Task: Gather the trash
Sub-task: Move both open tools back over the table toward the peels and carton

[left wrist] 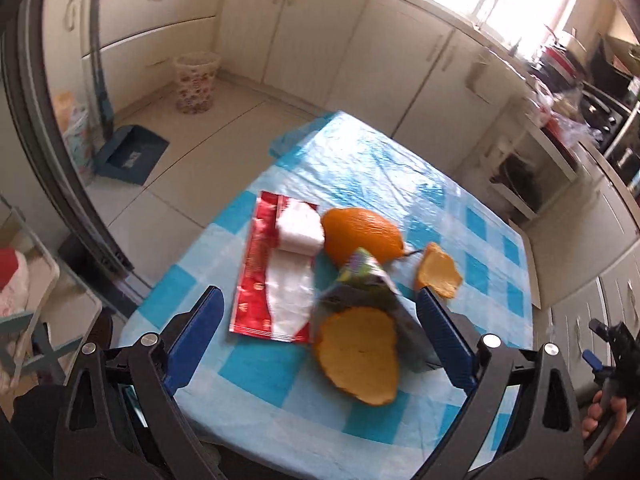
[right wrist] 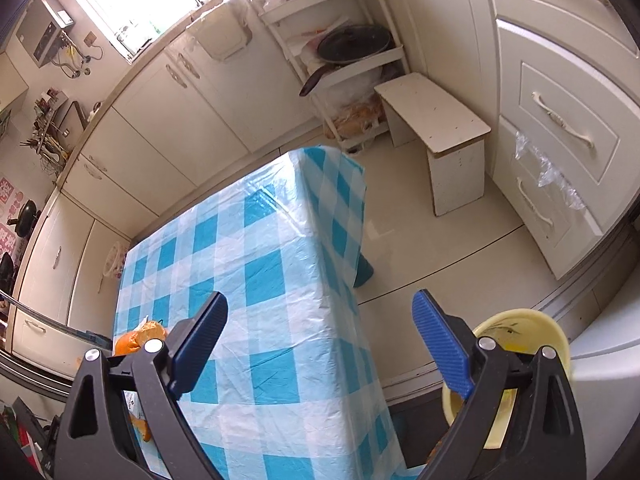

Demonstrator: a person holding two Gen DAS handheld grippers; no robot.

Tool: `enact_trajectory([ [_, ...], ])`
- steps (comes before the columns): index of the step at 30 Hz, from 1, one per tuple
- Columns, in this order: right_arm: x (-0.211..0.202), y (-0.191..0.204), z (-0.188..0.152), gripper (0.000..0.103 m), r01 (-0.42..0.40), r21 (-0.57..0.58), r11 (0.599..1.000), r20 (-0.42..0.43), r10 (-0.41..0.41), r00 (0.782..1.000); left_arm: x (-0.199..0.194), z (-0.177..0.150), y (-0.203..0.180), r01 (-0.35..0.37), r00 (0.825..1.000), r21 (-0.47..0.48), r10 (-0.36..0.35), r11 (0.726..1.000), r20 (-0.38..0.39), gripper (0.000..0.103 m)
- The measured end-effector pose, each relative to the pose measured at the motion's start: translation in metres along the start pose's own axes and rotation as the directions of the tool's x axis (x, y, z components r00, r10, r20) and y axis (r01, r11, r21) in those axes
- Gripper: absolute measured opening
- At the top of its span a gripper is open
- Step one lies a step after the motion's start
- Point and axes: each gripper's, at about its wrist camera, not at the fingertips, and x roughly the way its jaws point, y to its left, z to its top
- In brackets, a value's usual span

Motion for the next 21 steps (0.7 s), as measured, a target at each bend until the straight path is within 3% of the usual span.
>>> enact_trajectory([
  [6, 0.025, 0.032, -0.008, 0.090, -0.017, -0.036, 0.999, -0.065, 0.014, 0.998, 0.023, -0.008, 0.019, -0.028, 0.997, -0.031, 0.026, 0.999, -0.078, 0.093],
  [13, 0.051, 0.084, -0.021, 0.090, -0.063, -0.117, 0.991, -0.124, 0.049, 0.991, 0.029, -0.020, 0.014, -0.047, 0.990, 0.102, 0.060, 0.994, -0.126, 0.093],
  [21, 0.070, 0.154, -0.049, 0.090, -0.126, -0.275, 0.953, -0.175, 0.079, 0.981, 0.037, -0.023, -0.010, -0.084, 0.984, 0.277, 0.123, 0.957, -0.126, 0.093],
])
